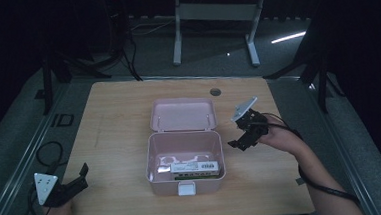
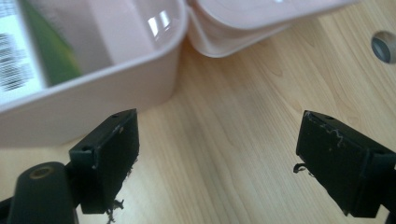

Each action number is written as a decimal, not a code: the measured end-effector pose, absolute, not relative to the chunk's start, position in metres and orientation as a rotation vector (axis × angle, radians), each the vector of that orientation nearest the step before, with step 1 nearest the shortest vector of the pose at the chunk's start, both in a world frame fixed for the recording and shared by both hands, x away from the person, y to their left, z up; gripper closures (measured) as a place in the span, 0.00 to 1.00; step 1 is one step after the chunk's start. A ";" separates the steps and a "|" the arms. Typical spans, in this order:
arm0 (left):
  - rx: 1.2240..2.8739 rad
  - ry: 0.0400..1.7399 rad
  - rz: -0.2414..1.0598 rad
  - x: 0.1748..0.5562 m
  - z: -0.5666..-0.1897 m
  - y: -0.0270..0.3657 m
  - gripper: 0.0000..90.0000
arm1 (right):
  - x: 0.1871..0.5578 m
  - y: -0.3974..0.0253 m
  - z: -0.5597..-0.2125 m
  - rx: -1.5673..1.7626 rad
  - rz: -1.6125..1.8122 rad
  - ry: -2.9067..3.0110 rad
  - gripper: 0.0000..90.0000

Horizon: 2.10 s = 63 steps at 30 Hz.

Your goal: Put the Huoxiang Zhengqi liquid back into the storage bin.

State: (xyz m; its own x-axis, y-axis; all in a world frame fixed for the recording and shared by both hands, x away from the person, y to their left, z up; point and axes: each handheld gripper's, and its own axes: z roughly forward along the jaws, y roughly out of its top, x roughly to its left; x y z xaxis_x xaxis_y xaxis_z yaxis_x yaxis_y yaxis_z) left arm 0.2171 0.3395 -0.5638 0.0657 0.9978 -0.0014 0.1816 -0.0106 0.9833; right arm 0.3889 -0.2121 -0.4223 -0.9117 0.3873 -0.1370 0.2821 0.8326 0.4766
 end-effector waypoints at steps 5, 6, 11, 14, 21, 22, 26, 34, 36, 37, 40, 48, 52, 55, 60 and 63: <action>1.377 1.289 1.071 0.217 -0.564 0.340 0.04 | 0.393 -0.222 -0.447 0.606 0.760 2.746 0.14; 1.377 1.290 1.071 0.217 -0.564 0.340 0.04 | 0.393 -0.225 -0.453 0.615 0.777 2.740 0.14; 1.377 1.290 1.070 0.217 -0.564 0.340 0.04 | 0.396 -0.236 -0.481 0.713 0.849 2.681 0.14; 1.377 1.289 1.071 0.217 -0.564 0.340 0.04 | 0.396 -0.243 -0.495 0.759 0.890 2.652 0.14; 1.377 1.290 1.069 0.217 -0.564 0.340 0.04 | 0.395 -0.258 -0.523 0.873 1.013 2.496 0.14; 1.377 1.290 1.069 0.217 -0.564 0.340 0.04 | 0.396 -0.261 -0.526 0.894 1.038 2.483 0.14; 1.377 1.289 1.070 0.217 -0.564 0.340 0.04 | 0.395 -0.270 -0.534 0.945 1.081 2.423 0.14; 1.378 1.288 1.073 0.217 -0.564 0.339 0.04 | 0.390 -0.291 -0.546 1.047 1.114 2.316 0.14; 1.378 1.288 1.071 0.217 -0.564 0.339 0.04 | 0.389 -0.296 -0.547 1.063 1.108 2.311 0.14; 1.377 1.288 1.071 0.217 -0.564 0.339 0.04 | 0.389 -0.298 -0.547 1.068 1.111 2.307 0.14; 1.376 1.289 1.070 0.217 -0.564 0.340 0.04 | 0.387 -0.305 -0.546 1.079 1.115 2.293 0.14; 1.375 1.291 1.070 0.217 -0.564 0.340 0.04 | 0.380 -0.329 -0.542 1.154 1.147 2.227 0.15; 1.375 1.292 1.069 0.217 -0.564 0.340 0.04 | 0.377 -0.341 -0.540 1.203 1.151 2.178 0.15; 1.376 1.292 1.069 0.217 -0.564 0.340 0.04 | 0.376 -0.350 -0.541 1.243 1.152 2.159 0.15; 1.375 1.293 1.069 0.217 -0.564 0.340 0.04 | 0.372 -0.363 -0.543 1.281 1.131 2.131 0.15; 1.375 1.292 1.068 0.217 -0.564 0.340 0.04 | 0.371 -0.372 -0.543 1.329 1.143 2.103 0.15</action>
